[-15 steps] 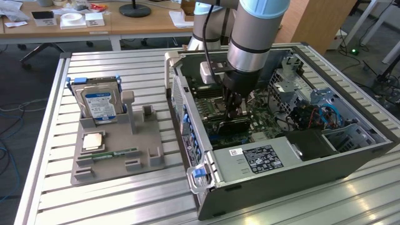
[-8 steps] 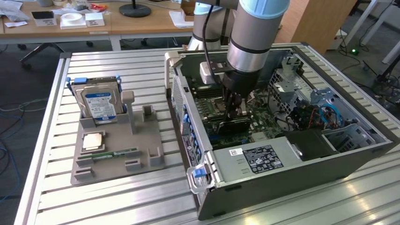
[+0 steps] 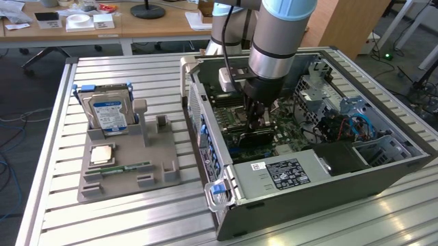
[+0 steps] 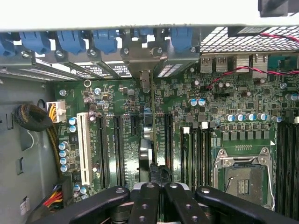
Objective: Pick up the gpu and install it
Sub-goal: 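Press down on the gpu until it lock into place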
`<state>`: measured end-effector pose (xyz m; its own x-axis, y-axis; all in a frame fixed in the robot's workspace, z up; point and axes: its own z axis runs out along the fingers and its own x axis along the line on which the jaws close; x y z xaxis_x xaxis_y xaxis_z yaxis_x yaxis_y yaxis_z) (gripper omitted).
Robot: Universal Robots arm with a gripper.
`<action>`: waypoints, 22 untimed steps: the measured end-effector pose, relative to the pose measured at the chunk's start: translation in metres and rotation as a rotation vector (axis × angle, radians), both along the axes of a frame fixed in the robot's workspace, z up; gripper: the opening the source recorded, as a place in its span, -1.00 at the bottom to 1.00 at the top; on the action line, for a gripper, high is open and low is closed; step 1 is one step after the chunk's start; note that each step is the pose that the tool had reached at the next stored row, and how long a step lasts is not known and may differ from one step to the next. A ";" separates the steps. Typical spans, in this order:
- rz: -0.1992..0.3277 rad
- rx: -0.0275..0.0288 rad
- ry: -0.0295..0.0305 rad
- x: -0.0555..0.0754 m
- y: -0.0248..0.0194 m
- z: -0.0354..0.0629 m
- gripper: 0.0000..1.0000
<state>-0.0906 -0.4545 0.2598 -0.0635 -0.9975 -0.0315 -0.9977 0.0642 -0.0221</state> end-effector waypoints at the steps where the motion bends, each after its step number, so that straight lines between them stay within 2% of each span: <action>1: 0.000 0.0001 0.0000 0.000 0.0000 0.0000 -0.79; 4: 0.000 0.0005 -0.0001 0.000 0.0001 0.0004 -0.79; 6: 0.000 0.0029 -0.0015 0.000 0.0003 0.0026 -0.79; 8: 0.000 0.0001 -0.0001 0.000 0.0001 0.0086 -0.79; 22: 0.000 0.0001 0.0000 0.000 0.0000 0.0486 -0.79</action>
